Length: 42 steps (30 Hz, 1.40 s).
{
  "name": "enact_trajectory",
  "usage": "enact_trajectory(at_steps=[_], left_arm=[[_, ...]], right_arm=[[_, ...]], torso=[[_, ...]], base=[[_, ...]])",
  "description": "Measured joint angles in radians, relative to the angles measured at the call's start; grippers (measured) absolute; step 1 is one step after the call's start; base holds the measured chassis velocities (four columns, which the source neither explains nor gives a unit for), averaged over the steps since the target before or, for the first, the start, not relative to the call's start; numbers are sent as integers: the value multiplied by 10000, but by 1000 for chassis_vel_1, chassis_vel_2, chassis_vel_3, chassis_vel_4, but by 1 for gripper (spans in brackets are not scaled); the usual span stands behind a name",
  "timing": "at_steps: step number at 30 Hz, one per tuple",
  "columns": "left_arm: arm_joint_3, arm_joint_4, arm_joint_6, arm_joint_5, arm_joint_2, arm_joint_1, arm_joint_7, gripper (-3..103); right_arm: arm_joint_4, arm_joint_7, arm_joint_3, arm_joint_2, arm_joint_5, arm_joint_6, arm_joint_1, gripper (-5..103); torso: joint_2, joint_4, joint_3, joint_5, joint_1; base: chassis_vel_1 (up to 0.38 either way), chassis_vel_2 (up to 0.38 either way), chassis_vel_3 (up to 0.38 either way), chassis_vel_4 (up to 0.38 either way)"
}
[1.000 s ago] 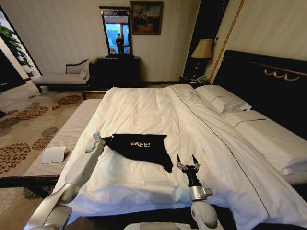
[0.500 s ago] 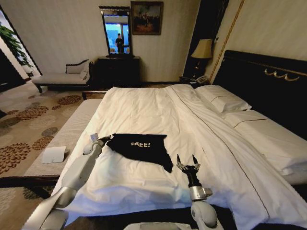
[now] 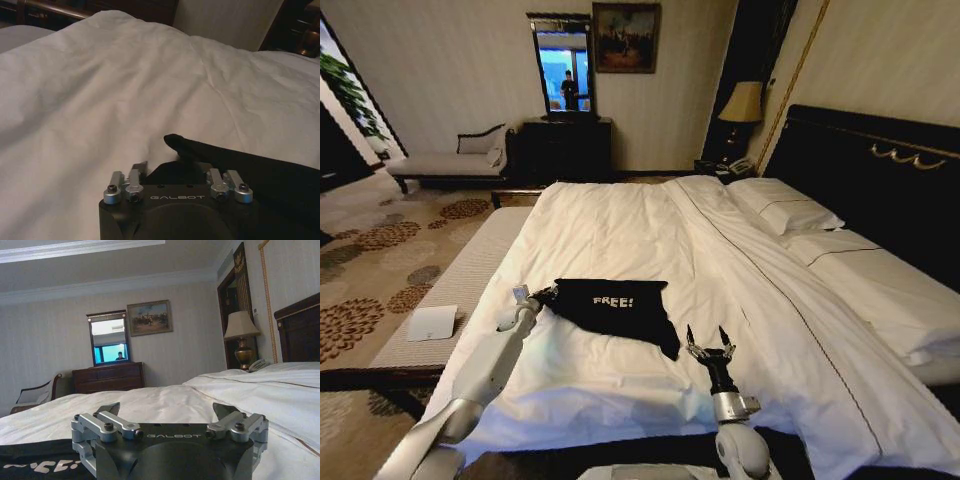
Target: Fold the clothes on the bed.
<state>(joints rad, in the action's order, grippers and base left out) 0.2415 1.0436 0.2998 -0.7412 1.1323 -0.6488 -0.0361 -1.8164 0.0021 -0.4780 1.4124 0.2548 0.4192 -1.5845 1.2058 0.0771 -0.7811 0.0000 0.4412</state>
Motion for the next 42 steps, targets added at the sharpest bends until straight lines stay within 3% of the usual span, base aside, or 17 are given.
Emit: enact_trajectory(at_steps=[3, 5, 8, 9, 14, 17, 19, 28, 39, 42], left_arm=[[-188, -188, -55, 75, 64, 171, -45, 74], [-257, -196, -64, 81, 65, 200, -68, 74], [-424, -256, -77, 131, 65, 288, -104, 92], [-424, -256, -77, 131, 65, 288, -104, 92], [-445, -347, -85, 143, 87, 391, -106, 85], [-461, -325, -85, 134, 76, 391, -112, 75], [-460, -330, -85, 134, 77, 391, -112, 75], [-392, -559, -29, 151, 31, 484, -74, 46], [-500, -1383, -60, 234, 482, 1180, -72, 42], [-603, -1638, -77, 278, 580, 1436, -86, 45]], right_arm=[[15, 0, 5, 11, -22, 15, -32, 100], [27, 0, -1, 16, -24, 26, -34, 100], [62, 0, -6, 37, -43, 66, -52, 100], [62, 0, -6, 37, -43, 66, -52, 100], [76, 0, 12, 78, -93, 104, -83, 100], [91, 0, 29, 90, -124, 117, -97, 100], [97, 0, 36, 95, -139, 120, -100, 100], [106, 0, 115, 141, -212, 123, -112, 100], [114, -4, 125, 162, -277, 178, -227, 100], [114, -7, 95, 160, -288, 217, -283, 100]], torso=[[0, 0, 0, 0, 0], [0, 0, 0, 0, 0], [0, 0, 0, -1, 0], [0, 0, 0, -1, 0], [0, 0, 0, 0, 1], [0, 0, 0, 0, 0], [0, 0, 0, 0, 0], [1, -1, 0, 0, 0], [0, 0, -1, 0, 0], [0, 0, -1, 0, 0]], base=[[0, 0, 0, 0], [0, 0, 0, 0], [0, 0, 0, 0], [0, 0, 0, 0], [0, 0, 0, 0], [0, 0, 0, 0], [0, 0, 0, 0], [0, 0, 0, 0], [0, 0, 0, 0], [0, 0, 0, 0]])
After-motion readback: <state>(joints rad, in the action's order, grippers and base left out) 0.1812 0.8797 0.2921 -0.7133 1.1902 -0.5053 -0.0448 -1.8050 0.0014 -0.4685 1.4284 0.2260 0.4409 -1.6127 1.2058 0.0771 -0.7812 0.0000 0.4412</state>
